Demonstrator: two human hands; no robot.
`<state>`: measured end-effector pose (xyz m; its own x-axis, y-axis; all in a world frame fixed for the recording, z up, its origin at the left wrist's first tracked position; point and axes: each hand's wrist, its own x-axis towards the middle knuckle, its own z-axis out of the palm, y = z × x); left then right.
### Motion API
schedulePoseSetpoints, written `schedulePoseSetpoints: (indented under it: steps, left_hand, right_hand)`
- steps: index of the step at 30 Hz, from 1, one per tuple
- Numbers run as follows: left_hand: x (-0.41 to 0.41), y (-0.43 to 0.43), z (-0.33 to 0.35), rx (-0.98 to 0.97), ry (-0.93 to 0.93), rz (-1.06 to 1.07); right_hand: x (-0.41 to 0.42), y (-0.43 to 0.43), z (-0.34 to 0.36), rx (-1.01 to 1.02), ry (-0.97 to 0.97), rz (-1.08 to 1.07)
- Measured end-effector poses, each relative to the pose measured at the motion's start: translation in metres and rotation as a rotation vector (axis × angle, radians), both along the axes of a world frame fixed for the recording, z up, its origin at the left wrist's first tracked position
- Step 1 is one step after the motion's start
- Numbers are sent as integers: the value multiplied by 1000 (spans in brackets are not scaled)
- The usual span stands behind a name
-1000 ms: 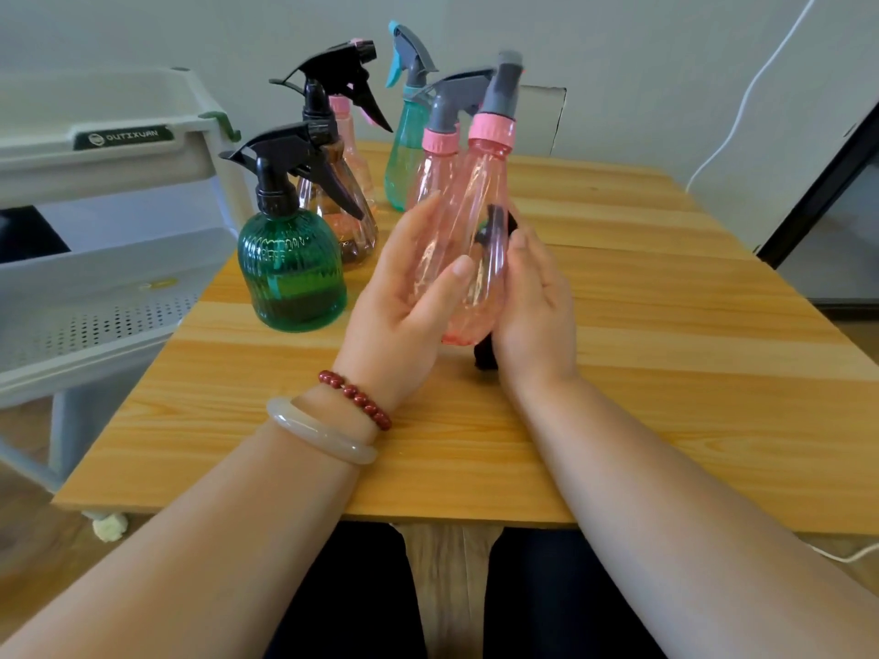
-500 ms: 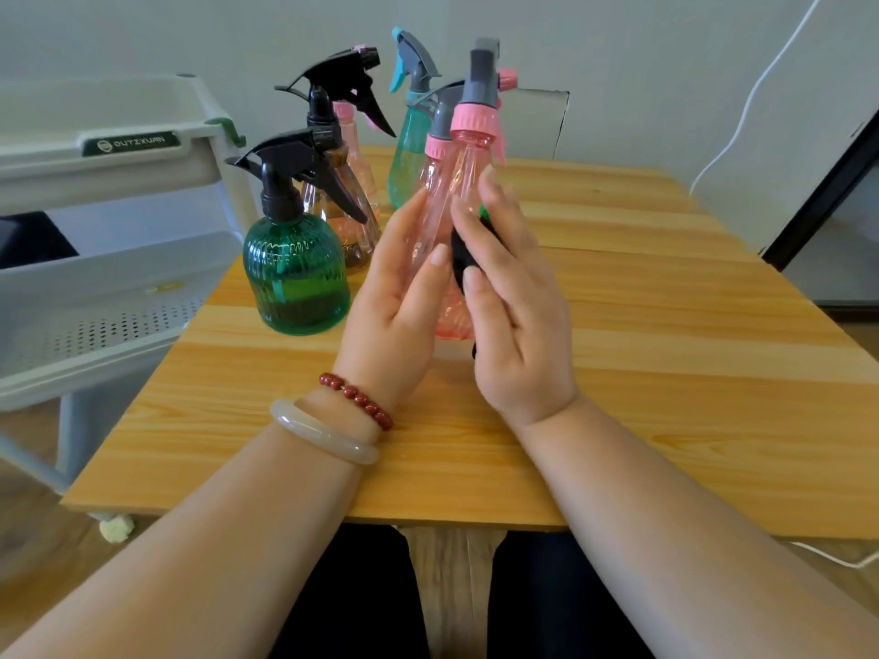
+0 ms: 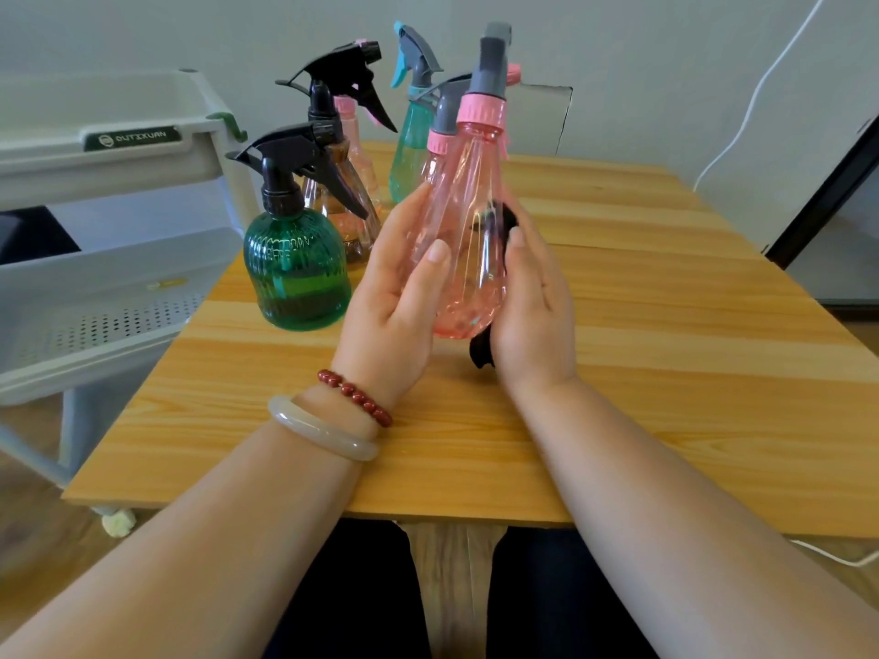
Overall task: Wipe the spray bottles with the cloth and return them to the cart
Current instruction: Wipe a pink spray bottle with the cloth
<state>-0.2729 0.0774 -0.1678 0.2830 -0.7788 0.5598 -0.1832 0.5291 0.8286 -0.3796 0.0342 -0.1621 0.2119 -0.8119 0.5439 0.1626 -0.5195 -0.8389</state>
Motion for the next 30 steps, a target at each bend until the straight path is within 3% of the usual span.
schedulePoseSetpoints:
  steps: [2, 6, 8, 11, 13, 20, 22, 25, 26, 27, 30]
  left_hand:
    - [-2, 1, 1, -23, -2, 18]
    - [0, 1, 3, -99, -18, 49]
    - [0, 1, 2, -106, -96, 108]
    - [0, 0, -3, -127, -220, 240]
    - [-1, -2, -3, -116, -233, 221]
    - [4, 1, 5, -137, -45, 42]
    - [4, 3, 4, -128, -39, 34]
    - [-2, 5, 4, -105, -67, 11]
    - [-3, 4, 4, -99, -61, 9]
    - [-4, 3, 3, -99, -51, 13]
    - [1, 0, 3, -94, -11, 7]
  right_hand:
    - [-1, -2, -2, 102, -39, 42]
    - [0, -3, -3, 93, -91, 176]
    - [-1, 0, -1, 49, -64, 123]
    - [-2, 2, -1, -76, 23, -41]
    - [-1, 1, -1, -121, 76, -115]
    - [-2, 6, -1, -613, 260, -116]
    - [0, 3, -3, -500, 211, -107]
    - [-2, 2, -1, -81, 39, -37]
    - [-3, 3, 0, -77, 40, -45]
    - [-5, 4, 1, -141, 77, -66]
    - [-5, 6, -1, -582, 250, -109]
